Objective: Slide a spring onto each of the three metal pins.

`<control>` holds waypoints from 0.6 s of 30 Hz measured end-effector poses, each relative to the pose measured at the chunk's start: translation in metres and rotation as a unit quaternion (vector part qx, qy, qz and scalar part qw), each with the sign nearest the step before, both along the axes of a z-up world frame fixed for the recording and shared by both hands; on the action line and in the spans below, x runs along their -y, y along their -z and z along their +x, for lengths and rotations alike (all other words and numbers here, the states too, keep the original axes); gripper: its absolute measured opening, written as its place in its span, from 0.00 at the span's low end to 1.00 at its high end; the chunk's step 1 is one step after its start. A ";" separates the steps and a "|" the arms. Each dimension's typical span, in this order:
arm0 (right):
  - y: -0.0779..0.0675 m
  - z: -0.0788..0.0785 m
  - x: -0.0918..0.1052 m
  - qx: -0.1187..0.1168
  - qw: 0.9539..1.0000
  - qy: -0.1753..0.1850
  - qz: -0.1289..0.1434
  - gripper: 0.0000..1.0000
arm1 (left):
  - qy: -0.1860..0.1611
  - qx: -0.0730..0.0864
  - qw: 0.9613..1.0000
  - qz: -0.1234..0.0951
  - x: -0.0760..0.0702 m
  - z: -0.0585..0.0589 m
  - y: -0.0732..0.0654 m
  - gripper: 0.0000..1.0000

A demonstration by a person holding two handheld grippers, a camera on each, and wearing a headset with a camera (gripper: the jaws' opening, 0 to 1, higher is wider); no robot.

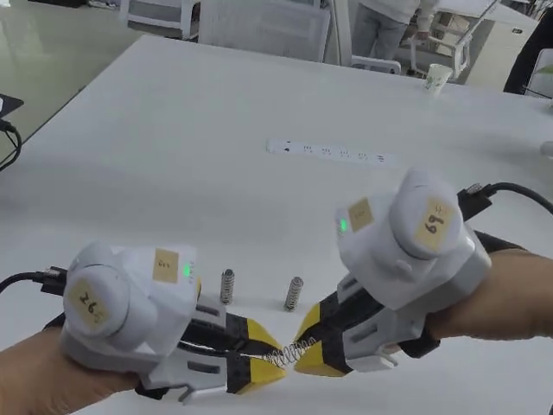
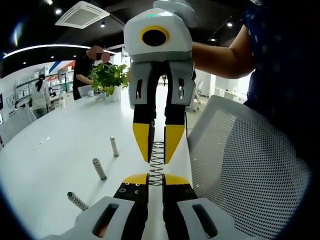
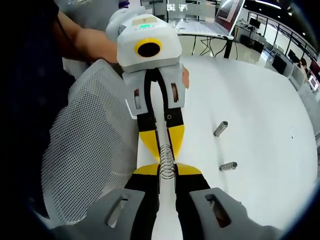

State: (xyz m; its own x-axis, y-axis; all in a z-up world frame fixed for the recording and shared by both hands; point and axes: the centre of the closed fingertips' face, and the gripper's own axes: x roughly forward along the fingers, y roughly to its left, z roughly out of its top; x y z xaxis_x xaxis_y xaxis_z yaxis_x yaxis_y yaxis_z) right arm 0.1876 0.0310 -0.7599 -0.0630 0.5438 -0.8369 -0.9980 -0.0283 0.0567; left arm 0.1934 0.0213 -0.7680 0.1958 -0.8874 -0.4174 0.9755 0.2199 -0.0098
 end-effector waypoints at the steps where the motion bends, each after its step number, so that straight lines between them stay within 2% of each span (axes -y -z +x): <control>1: -0.001 0.000 -0.001 -0.002 1.000 0.000 0.001 0.08 | 0.000 0.002 1.000 -0.001 0.000 0.000 0.000 0.02; 8: -0.009 0.000 -0.007 -0.003 1.000 -0.012 -0.005 0.08 | -0.003 0.000 1.000 -0.012 0.003 0.001 -0.002 0.02; 15: -0.006 0.000 -0.011 -0.012 1.000 -0.013 -0.016 0.08 | -0.007 0.002 1.000 -0.010 0.001 0.001 -0.001 0.02; 18: -0.004 0.000 -0.013 -0.017 1.000 -0.010 -0.015 0.09 | -0.013 -0.001 1.000 -0.028 -0.001 0.003 -0.005 0.01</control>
State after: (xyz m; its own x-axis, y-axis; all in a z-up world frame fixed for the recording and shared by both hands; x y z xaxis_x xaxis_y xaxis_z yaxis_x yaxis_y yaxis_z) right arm 0.1872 0.0437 -0.7554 -0.1031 0.5170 -0.8497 -0.9946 -0.0469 0.0922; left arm 0.1960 0.0222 -0.7632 0.2191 -0.9035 -0.3683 0.9692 0.2449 -0.0243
